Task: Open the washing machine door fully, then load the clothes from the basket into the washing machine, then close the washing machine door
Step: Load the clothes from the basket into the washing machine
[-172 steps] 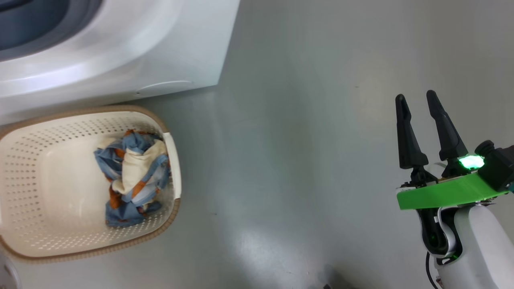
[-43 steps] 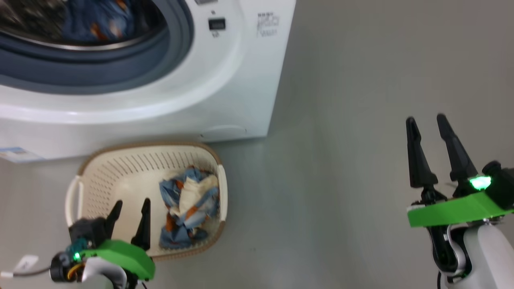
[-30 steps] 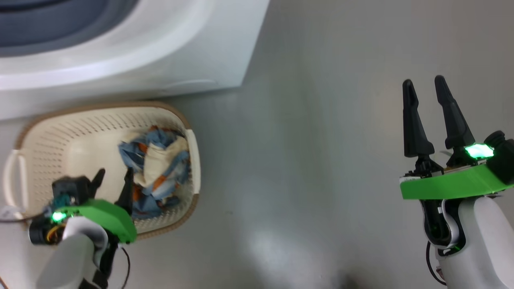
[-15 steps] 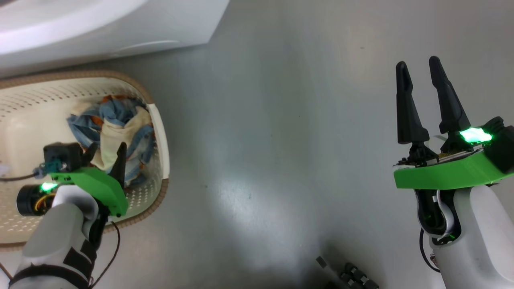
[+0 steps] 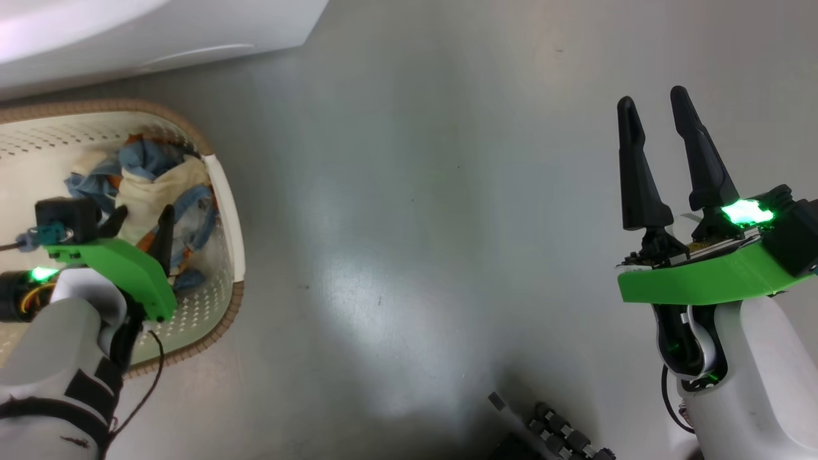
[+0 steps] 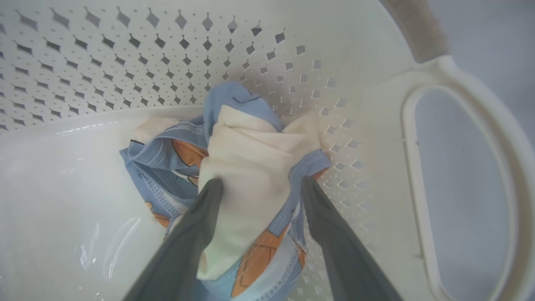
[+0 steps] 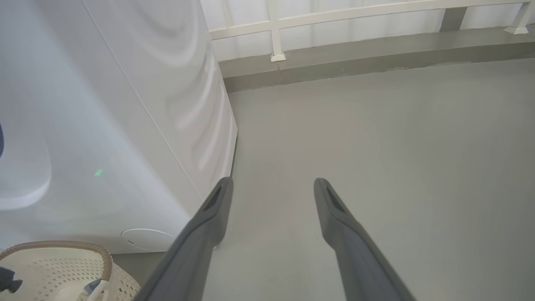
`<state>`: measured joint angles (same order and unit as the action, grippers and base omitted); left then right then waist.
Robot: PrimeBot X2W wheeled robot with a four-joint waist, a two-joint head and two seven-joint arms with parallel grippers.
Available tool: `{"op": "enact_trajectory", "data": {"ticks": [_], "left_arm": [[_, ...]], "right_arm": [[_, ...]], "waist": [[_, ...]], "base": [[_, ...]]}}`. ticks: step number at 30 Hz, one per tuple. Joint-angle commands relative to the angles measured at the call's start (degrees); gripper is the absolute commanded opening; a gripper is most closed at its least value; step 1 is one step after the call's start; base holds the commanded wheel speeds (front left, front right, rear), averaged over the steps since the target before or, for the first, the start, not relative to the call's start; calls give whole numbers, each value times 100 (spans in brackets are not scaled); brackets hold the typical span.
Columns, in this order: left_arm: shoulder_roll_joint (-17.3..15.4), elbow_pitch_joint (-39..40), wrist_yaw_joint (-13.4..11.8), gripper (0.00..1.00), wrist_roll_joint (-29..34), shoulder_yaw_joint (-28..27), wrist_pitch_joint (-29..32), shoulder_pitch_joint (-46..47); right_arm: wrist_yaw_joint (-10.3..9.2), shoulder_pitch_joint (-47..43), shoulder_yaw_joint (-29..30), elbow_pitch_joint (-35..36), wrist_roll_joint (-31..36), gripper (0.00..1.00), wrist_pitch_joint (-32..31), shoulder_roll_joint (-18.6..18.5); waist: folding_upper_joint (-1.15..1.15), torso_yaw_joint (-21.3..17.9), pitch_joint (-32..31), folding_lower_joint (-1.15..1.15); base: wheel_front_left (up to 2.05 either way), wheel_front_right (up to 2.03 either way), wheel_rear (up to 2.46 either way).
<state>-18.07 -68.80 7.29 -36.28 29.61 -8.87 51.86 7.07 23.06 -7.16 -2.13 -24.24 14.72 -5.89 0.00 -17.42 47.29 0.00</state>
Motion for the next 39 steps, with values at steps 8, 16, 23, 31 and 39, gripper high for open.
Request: {"op": "enact_trajectory", "data": {"ticks": [8,16,23,31,39], "left_arm": [[-225,-225,20,100,-128,155,11,156],[-211,-333,20,0,-298,306,55,237],[-147,-356,20,0,-455,380,-67,224],[-44,-356,20,0,-869,184,-492,-65],[-32,255,20,0,-968,-220,-609,-692]], "right_arm": [[42,-105,-123,146,-21,100,28,-40],[42,-72,-168,169,-14,100,28,-41],[42,-51,-153,149,-4,100,28,-44],[42,-85,-123,70,0,100,28,-41],[42,-329,-59,-70,-3,100,28,-144]], "waist": [[0,-47,62,0],[0,-53,95,0],[0,12,-25,0],[0,187,-523,0],[0,470,-1296,0]], "base": [[0,0,0],[0,0,0],[0,0,0],[0,0,0],[0,0,0]]}}
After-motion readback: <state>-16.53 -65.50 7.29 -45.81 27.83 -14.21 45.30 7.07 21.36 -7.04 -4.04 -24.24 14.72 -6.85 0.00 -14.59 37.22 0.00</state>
